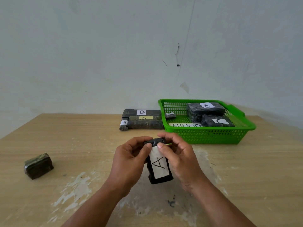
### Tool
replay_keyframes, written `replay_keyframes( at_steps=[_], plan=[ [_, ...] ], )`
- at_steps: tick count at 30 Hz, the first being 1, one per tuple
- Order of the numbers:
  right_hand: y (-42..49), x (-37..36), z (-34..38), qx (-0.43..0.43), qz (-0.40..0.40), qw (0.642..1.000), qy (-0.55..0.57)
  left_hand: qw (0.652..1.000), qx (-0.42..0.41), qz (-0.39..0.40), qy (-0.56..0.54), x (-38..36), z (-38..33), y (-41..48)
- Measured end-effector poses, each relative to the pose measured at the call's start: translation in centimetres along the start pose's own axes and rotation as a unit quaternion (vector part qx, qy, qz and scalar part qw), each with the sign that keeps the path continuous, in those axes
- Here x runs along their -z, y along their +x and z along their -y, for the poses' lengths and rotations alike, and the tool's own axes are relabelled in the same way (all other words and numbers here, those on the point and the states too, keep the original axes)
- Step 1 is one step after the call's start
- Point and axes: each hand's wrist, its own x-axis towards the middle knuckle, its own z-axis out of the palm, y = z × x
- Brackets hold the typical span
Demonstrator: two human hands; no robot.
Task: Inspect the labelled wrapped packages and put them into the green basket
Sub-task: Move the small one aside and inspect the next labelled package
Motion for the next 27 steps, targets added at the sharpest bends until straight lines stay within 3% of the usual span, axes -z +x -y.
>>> replay_keyframes(
  at_steps=[17,27],
  plan=[
    [0.81,0.72,-0.5,-0.033,-0.028,0.997,0.057,0.999,0.021,0.016,0.021,0.02,0.0,0.13],
    [0.54,0.81,-0.41,-0.048,0.027,0.995,0.082,0.999,0.035,0.006,-0.006,-0.01,0.19,0.4]
  ],
)
